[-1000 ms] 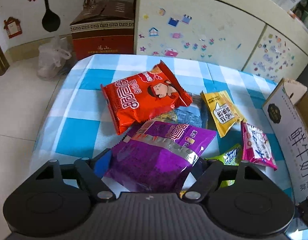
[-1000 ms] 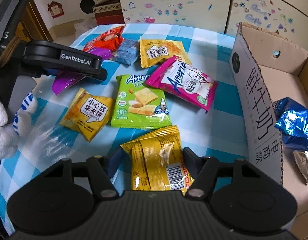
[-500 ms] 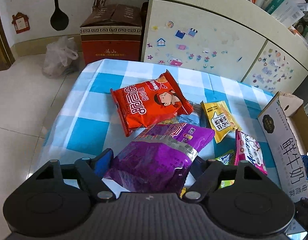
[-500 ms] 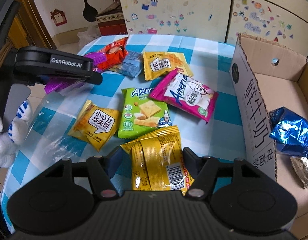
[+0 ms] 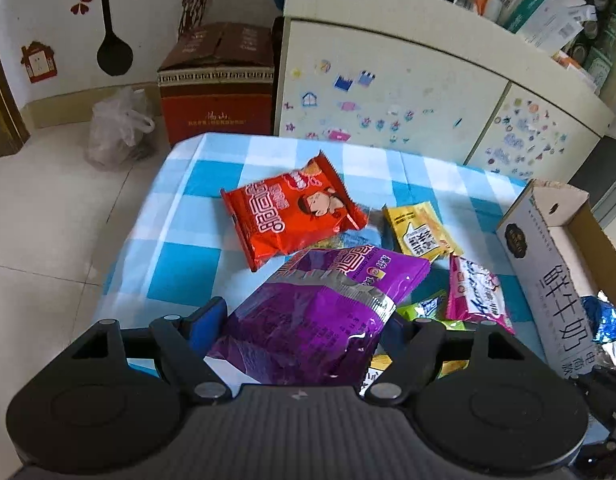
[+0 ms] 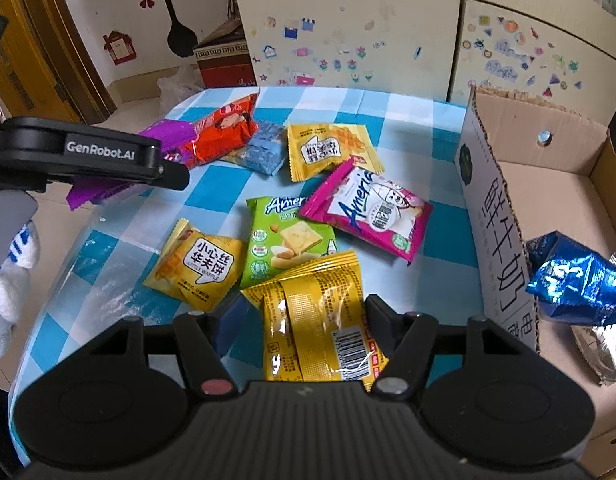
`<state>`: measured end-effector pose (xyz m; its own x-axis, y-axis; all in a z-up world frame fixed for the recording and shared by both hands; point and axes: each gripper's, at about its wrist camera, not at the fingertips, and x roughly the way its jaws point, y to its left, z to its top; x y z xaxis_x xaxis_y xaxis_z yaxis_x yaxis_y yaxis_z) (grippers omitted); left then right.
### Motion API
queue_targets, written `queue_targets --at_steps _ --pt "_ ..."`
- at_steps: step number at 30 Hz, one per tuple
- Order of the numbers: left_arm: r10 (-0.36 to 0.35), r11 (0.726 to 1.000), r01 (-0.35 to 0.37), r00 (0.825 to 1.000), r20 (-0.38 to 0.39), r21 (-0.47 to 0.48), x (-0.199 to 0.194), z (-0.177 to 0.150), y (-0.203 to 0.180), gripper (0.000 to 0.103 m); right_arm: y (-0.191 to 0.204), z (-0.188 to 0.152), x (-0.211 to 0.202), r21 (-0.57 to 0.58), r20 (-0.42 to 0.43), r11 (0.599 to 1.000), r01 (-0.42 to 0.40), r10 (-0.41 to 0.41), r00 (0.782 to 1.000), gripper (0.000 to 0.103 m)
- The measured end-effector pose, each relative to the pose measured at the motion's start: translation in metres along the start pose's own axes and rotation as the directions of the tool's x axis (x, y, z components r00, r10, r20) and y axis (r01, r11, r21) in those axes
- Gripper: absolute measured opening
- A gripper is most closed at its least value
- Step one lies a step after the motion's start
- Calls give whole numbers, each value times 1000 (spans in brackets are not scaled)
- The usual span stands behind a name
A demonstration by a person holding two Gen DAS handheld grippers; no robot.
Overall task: Organize snacks
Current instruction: 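Lift yellow wafer bag toward the box with right tool while left tool lifts purple bag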
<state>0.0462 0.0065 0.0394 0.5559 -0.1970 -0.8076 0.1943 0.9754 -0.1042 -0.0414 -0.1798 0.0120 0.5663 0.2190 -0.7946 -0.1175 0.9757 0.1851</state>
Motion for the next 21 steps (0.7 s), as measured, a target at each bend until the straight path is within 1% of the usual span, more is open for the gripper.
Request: queue_targets --at_steps 11,16,21 --pt "11 1000 -11 998 67 -1 -34 -2 -4 82 -1 11 -24 15 72 1000 -23 22 997 66" --pt "3 1000 -1 997 80 -20 -47 -15 -2 82 -6 13 -32 34 95 999 -32 29 995 66" --pt "-5 999 9 995 99 -36 -63 -37 0 82 -10 12 -38 43 108 998 -37 32 994 66"
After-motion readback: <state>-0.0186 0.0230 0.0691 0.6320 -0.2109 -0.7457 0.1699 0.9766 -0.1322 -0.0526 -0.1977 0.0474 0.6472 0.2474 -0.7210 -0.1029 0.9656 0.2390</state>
